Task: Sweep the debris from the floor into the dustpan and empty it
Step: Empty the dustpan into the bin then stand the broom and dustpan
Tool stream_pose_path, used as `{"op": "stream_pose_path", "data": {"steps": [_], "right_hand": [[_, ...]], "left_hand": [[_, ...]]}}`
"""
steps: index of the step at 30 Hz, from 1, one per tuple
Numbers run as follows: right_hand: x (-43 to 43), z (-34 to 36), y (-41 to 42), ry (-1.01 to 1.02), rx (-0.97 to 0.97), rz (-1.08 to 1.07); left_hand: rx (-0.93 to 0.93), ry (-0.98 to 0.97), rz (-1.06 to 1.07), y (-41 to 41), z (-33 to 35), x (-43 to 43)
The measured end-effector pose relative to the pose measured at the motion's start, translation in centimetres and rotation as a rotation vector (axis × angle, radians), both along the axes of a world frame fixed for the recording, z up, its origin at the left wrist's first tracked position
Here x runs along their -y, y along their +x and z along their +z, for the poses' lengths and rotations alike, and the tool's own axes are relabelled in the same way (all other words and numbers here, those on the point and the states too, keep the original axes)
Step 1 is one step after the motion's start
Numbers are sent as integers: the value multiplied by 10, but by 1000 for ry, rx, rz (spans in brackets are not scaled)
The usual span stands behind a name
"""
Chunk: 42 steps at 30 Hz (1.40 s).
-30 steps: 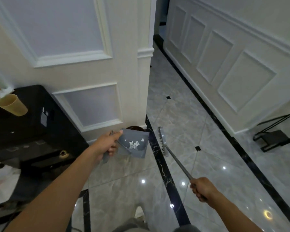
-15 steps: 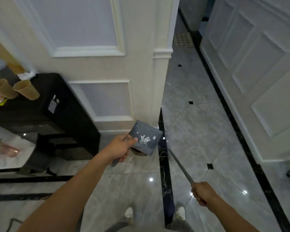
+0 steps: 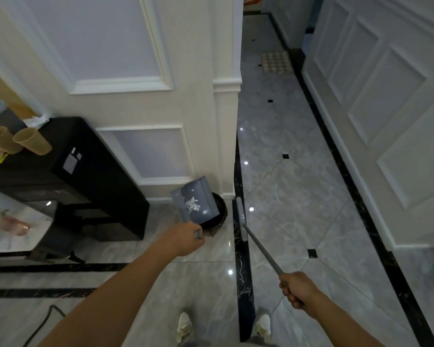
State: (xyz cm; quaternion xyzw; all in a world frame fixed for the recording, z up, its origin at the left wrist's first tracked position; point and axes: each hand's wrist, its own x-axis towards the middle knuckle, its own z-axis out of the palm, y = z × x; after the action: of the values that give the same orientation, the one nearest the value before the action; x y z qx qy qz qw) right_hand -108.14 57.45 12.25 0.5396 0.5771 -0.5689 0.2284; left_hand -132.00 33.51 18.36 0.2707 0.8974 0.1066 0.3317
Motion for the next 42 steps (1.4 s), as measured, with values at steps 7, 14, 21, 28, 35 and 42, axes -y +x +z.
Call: {"op": "stream_pose_path", "data": {"steps": [7, 14, 21, 28, 35, 42], "right_hand": [[12, 2, 0, -17, -41, -56], [21, 1, 1, -17, -44, -99], [19, 3, 14, -11, -35, -105], [16, 2, 20, 14, -35, -121], [13, -4, 20, 1, -12, -108], [13, -3, 23, -21, 6, -109]], "left_hand": [[-81, -265, -234, 7, -25, -7], [-50, -406, -385, -2, -53, 3], [-103, -459, -502, -6, -52, -2], [-209, -497, -566, -10, -50, 3], [-233, -548, -598, -10, -53, 2], [-65, -574, -597, 7, -76, 2]]}}
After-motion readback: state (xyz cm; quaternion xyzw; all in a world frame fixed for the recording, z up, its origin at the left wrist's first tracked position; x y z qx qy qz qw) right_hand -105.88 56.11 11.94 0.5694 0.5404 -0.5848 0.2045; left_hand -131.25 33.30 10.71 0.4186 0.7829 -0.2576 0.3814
